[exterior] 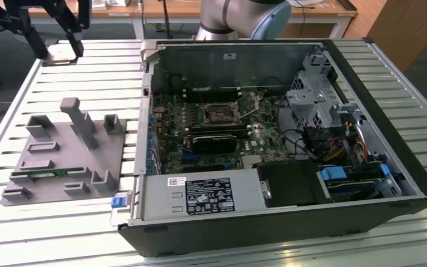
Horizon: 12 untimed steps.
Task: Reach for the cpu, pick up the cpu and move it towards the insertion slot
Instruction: 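Pick up the cpu and move it towards the insertion slot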
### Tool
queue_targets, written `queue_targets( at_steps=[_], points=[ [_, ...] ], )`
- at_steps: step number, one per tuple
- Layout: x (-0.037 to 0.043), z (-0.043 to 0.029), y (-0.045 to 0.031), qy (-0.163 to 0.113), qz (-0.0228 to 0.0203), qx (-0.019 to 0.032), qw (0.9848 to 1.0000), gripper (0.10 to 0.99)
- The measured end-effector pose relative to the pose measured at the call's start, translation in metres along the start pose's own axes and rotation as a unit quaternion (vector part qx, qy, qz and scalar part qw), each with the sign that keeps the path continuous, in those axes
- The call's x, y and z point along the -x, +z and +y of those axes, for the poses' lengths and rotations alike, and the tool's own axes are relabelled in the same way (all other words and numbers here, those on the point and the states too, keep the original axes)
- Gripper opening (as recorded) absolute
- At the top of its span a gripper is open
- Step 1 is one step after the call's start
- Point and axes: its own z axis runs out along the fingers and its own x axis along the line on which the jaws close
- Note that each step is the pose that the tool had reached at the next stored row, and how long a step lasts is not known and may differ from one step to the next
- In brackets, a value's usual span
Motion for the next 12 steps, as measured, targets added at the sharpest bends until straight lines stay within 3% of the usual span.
queue_targets(
  at_steps=[12],
  points=[
    [0.0168,-0.0007,-0.0001,0.0,0.0,0.0,1.0,0.529]
  ],
)
